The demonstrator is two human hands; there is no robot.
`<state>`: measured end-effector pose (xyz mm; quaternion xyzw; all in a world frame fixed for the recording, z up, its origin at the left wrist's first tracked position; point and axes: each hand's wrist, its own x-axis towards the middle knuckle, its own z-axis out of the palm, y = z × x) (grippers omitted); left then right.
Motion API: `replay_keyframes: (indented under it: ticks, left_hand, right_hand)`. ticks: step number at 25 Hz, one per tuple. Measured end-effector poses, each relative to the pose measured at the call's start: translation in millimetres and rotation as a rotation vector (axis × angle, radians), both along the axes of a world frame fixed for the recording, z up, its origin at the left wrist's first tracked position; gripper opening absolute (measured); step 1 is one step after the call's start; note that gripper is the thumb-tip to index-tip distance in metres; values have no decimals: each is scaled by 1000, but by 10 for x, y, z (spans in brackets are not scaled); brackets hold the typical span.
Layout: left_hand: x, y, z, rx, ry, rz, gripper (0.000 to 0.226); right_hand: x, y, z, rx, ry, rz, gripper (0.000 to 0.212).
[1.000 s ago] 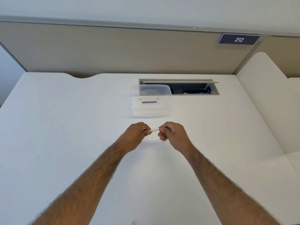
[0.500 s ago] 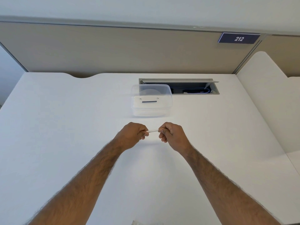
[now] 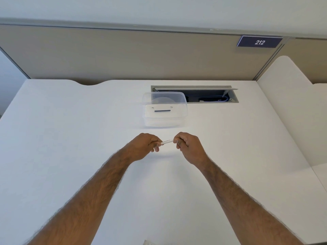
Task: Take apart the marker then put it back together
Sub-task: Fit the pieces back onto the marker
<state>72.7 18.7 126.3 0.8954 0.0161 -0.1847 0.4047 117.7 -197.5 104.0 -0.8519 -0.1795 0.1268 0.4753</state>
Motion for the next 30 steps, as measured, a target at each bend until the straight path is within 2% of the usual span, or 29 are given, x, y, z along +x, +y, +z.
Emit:
replay_keyframes:
  ticks: [6,14,21,25,27,30]
  left_hand:
    - [58,-6,24,127,36,-146,28]
    - [18,-70,40,258,-47,-13,23]
    - [11,-171,100,295,-94,101,14]
    - [61,-62,114,161,6,-68,20]
    - [70,0,104,167,69,-154,27]
    - [44,32,86,236,57,-89,28]
  right_hand:
    - [-37,30,-1,-17,-51,40,20]
    - [-55,31,-14,23,-24,-20,20]
    - [-62,20,-38,43,40,-60,21]
    - [-20,-25,29,45,-33,-38,19]
    - [4,-49,57,18,-67,-2,19]
    - [13,-65,70,4,-49,22,20]
